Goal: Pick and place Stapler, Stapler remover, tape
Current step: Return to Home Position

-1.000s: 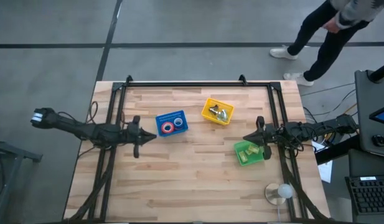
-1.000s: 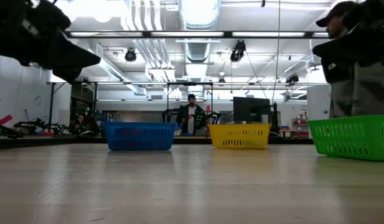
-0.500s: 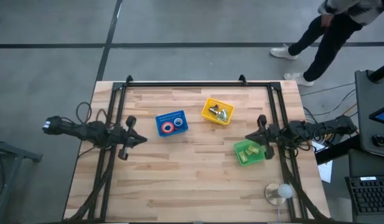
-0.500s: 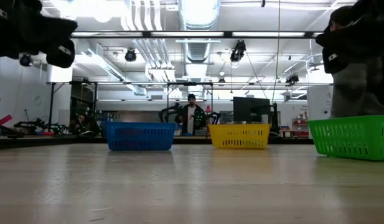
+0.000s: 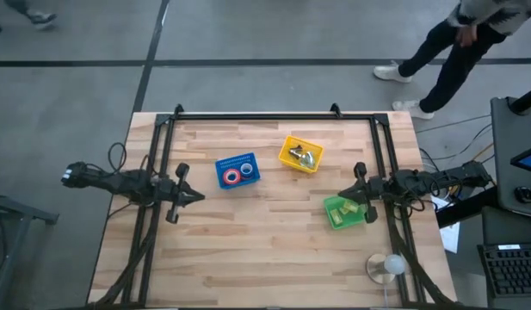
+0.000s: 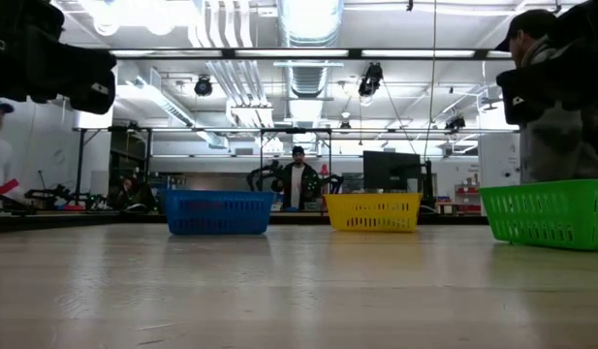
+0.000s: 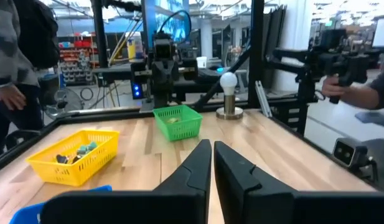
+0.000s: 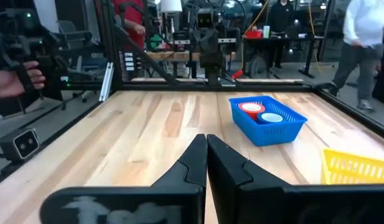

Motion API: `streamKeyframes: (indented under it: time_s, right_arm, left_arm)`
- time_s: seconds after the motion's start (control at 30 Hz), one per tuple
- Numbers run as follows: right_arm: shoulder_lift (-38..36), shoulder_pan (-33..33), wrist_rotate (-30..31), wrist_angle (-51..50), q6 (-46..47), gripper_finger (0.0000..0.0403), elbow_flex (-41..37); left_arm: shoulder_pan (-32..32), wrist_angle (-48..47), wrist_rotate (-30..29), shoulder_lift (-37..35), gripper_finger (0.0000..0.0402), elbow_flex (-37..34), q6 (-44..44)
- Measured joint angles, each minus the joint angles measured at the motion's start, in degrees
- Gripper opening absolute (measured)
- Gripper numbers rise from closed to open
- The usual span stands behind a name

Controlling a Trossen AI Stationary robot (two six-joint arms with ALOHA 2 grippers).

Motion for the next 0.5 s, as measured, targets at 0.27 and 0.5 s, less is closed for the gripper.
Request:
streamKeyframes:
  time_s: [0.27, 0.5]
  right_arm:
    - [-0.09, -0.01, 2.19, -0.44, -0.64, 0.0008, 0.00]
    - [-0.01, 0.00, 3.25, -0.42, 0.10, 0.0008, 0.00]
  left_arm:
    - [-0.02, -0.10, -0.11, 0.99, 0.0025, 0.00, -2.87]
    - [-0.02, 0.25, -0.28, 0.99, 0.0026, -0.04, -3.04]
